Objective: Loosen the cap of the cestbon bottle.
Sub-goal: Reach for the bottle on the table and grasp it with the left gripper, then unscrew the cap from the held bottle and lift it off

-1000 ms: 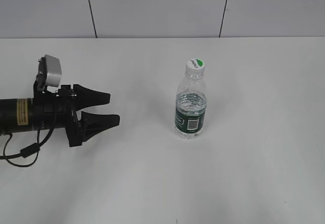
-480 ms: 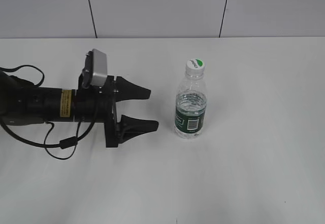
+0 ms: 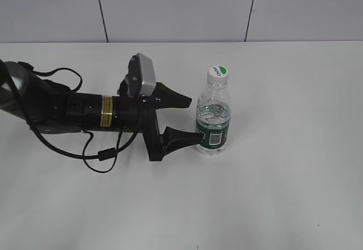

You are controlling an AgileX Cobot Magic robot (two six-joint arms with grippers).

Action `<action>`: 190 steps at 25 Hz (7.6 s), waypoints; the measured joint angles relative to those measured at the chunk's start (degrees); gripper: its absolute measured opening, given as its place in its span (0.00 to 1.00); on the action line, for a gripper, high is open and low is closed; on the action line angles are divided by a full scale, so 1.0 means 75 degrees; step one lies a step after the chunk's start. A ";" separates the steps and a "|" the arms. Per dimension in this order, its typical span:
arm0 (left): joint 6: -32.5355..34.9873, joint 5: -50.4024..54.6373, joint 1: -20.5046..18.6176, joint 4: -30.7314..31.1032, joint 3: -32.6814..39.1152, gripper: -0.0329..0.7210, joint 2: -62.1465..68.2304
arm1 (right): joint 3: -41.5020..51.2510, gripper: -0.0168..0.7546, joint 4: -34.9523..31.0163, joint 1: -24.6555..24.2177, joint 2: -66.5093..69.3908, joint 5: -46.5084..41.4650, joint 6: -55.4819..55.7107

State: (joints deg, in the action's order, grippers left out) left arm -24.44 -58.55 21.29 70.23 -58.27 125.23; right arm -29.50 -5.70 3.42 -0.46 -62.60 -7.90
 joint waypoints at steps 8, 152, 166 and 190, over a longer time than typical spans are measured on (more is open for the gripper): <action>0.0000 -0.0346 0.0242 -0.0316 -0.0559 0.82 0.0624 | 0.0000 0.67 0.0000 0.0000 0.0000 0.0000 0.0000; -0.0025 -0.0167 0.0817 -0.0386 -0.0776 0.59 0.0965 | -0.8460 0.56 -0.0622 0.3884 1.4379 -0.0977 0.0319; -0.0046 -0.0152 0.0817 -0.0386 -0.0776 0.59 0.0965 | -0.8460 0.41 -0.0607 0.3884 1.4379 -0.0977 -0.1280; -0.0055 -0.0135 0.0817 -0.0416 -0.0785 0.59 0.0965 | -0.9005 0.40 -0.0641 0.3908 1.4300 -0.0988 -0.8821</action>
State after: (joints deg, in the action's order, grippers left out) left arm -24.86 -59.56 27.42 67.11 -64.16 132.46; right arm -97.03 -10.50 32.73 106.79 -70.01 -74.05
